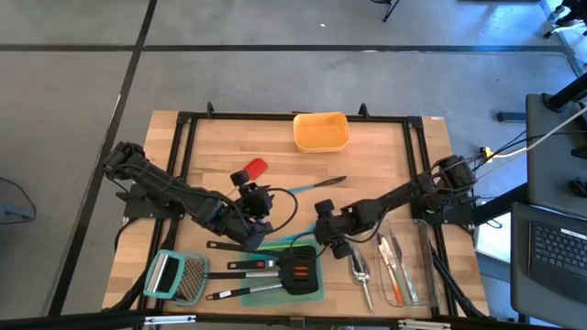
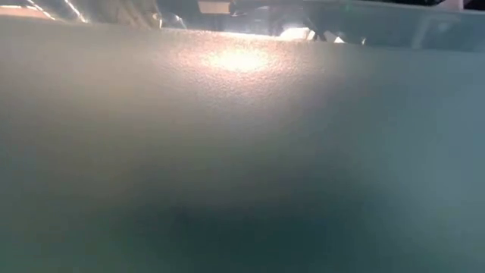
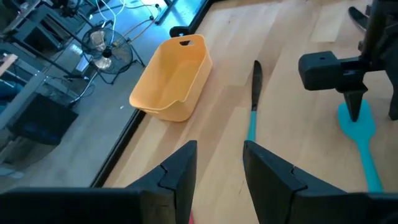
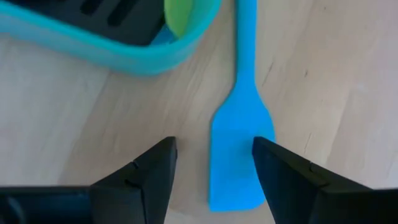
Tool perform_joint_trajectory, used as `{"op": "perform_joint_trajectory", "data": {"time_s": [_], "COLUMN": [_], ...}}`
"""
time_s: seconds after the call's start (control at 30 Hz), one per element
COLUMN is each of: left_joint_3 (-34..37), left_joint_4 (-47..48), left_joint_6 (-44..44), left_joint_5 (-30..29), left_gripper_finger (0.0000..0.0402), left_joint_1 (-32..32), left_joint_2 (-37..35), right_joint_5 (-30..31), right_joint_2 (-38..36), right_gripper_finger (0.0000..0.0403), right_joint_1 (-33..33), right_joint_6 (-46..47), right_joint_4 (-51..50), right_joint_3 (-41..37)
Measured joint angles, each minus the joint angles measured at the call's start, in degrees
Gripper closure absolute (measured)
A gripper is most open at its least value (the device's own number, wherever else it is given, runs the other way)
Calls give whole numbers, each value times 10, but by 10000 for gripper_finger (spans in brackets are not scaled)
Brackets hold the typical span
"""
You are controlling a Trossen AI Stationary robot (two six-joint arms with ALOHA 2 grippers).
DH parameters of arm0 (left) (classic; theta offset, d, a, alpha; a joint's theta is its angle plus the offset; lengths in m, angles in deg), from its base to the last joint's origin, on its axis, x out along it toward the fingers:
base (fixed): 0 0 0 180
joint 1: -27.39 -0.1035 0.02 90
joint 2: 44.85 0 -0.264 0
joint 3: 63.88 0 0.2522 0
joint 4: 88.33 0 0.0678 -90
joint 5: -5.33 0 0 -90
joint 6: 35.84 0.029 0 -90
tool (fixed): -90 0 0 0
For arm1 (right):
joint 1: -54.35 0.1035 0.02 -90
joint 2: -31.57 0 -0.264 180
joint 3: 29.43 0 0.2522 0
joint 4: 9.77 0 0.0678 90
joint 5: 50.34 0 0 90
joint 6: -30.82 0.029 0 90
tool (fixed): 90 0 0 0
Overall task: Pick & Place Kitchen Items
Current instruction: Put the blue spatula into the blue bin
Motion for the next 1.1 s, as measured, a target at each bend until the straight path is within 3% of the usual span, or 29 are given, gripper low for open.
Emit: {"op": "perform_joint_trajectory", "data": {"time_s": [0.3, 0.43, 0.8, 1.1], "left_joint_3": [24, 42, 46, 46], "left_joint_4": [-7, -24, -67, -85], "left_joint_6": [-6, -3, 30, 47], "left_joint_5": [-2, 0, 21, 24], "left_gripper_finger": [276, 276, 276, 276], "left_joint_1": [-9, -16, -30, -35], "left_joint_2": [0, 0, 0, 0], "right_joint_5": [15, -24, -35, -60], "right_joint_2": [6, 14, 22, 20], "right_gripper_finger": [188, 188, 192, 284], "right_joint_1": [-26, -44, -68, -78], "right_joint_6": [-18, -18, 9, 62], "right_joint_4": [22, 21, 26, 66], "right_joint_3": [1, 2, 1, -24]}}
